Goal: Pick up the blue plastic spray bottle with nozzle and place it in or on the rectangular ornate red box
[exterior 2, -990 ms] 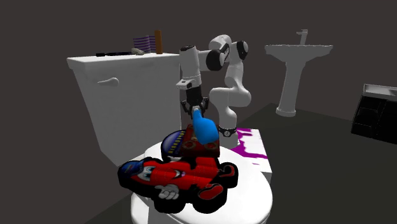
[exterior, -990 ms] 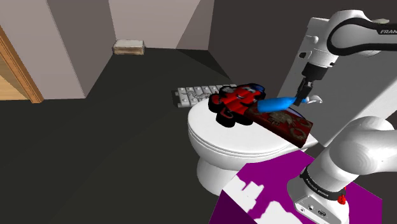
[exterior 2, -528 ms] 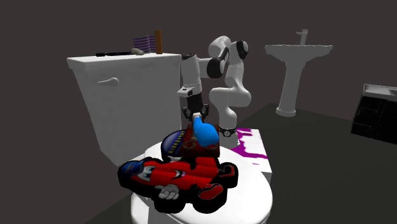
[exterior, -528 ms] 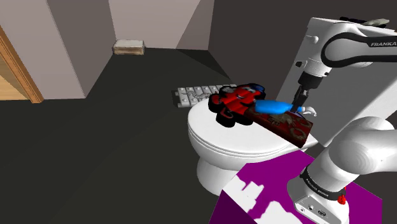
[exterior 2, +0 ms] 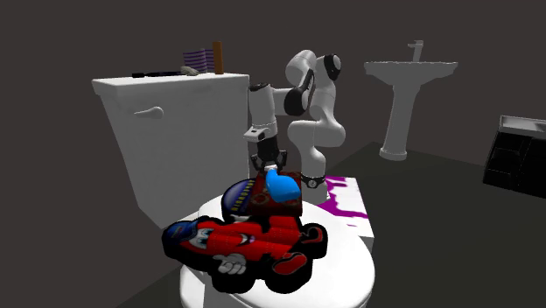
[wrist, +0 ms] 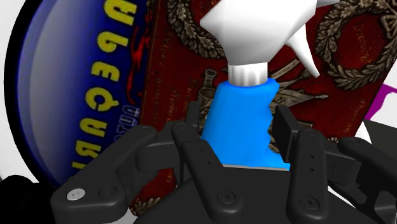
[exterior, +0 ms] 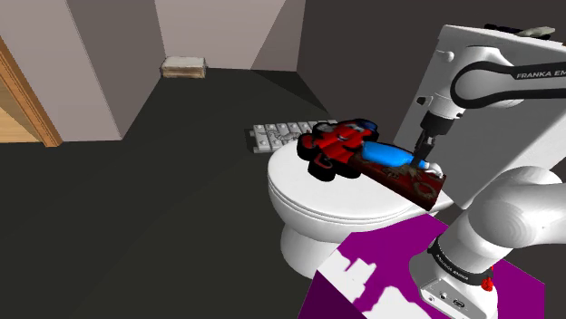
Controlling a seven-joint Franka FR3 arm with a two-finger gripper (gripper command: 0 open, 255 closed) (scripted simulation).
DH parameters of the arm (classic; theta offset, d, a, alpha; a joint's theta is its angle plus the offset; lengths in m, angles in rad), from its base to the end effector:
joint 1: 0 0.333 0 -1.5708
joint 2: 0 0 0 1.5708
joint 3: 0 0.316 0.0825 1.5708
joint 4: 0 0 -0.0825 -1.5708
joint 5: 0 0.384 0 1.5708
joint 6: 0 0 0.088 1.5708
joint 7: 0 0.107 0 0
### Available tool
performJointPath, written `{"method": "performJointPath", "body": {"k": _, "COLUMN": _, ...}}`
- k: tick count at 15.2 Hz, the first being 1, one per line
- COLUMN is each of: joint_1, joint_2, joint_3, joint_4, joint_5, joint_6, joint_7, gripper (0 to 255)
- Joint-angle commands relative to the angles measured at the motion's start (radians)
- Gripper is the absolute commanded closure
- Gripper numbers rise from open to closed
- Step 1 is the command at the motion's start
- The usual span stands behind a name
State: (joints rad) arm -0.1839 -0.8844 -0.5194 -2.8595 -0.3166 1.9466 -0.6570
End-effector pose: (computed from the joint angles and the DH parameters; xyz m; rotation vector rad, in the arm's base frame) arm 0.2234 -0.1817 0.3829 -2.9878 -0.4095 -0.0008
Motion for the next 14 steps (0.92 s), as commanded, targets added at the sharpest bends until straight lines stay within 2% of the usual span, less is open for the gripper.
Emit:
{"method": "performJointPath", "body": {"k": 1, "joint_1": 0.0, "joint_2": 0.0, "joint_3": 0.0, "joint_4": -0.001, "joint_5": 0.0, "joint_6": 0.001, "joint_7": 0.0, "gripper": 255}}
{"method": "performJointPath", "body": {"k": 5, "joint_1": 0.0, "joint_2": 0.0, "joint_3": 0.0, "joint_4": -0.001, "joint_5": 0.0, "joint_6": 0.001, "joint_7": 0.0, "gripper": 255}}
{"method": "performJointPath", "body": {"k": 6, "joint_1": 0.0, "joint_2": 0.0, "joint_3": 0.0, "joint_4": -0.001, "joint_5": 0.0, "joint_6": 0.002, "joint_7": 0.0, "gripper": 0}}
{"method": "performJointPath", "body": {"k": 11, "joint_1": 0.0, "joint_2": 0.0, "joint_3": 0.0, "joint_4": -0.001, "joint_5": 0.0, "joint_6": 0.001, "joint_7": 0.0, "gripper": 0}}
{"method": "performJointPath", "body": {"k": 14, "joint_1": 0.01, "joint_2": -0.027, "joint_3": 0.032, "joint_4": 0.087, "joint_5": 0.031, "joint_6": -0.111, "joint_7": -0.002, "gripper": 0}}
